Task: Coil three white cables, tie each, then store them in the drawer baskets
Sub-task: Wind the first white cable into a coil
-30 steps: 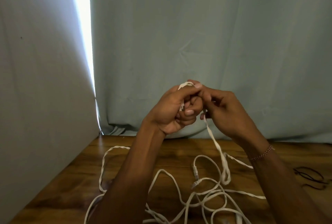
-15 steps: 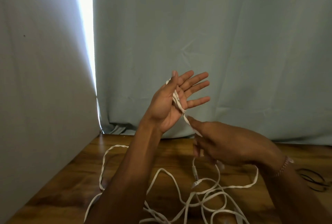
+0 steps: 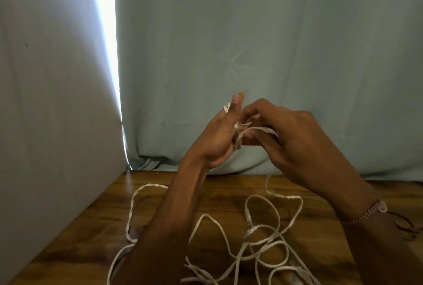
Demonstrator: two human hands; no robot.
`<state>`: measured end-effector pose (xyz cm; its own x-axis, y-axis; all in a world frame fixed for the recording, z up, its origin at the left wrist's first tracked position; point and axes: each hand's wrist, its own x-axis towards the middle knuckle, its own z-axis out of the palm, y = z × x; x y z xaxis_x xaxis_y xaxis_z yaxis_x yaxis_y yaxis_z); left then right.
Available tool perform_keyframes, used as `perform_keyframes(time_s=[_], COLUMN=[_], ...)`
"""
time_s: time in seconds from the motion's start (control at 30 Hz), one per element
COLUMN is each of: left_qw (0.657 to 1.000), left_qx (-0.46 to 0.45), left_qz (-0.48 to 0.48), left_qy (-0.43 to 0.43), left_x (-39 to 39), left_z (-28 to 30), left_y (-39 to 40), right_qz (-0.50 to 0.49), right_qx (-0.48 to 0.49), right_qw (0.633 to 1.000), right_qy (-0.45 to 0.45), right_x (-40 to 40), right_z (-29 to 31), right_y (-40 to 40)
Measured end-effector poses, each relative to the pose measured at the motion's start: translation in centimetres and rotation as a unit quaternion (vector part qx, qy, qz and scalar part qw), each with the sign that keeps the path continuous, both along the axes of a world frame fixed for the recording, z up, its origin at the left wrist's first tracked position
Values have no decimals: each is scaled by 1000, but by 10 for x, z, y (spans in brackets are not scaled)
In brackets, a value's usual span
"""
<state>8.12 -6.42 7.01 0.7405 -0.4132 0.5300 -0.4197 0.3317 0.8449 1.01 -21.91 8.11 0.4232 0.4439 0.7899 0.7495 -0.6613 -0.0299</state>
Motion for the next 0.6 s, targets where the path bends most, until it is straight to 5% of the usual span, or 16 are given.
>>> perform_keyframes(time_s=[0.2, 0.4, 0.6], left_qw=[997, 985, 975], left_qx=[45, 56, 95], left_qz=[-67, -165, -203], left_qy=[22, 3, 3], left_x=[0, 2, -4], left_z=[-2, 3, 4], left_y=[2, 5, 7], right_qz=[-49, -23, -53], right_qx=[88, 0, 100], right_qw=[977, 963, 951], right_qy=[-190, -269, -287], right_x=[9, 19, 24], right_z=[4, 6, 2], right_y=[-11, -22, -28])
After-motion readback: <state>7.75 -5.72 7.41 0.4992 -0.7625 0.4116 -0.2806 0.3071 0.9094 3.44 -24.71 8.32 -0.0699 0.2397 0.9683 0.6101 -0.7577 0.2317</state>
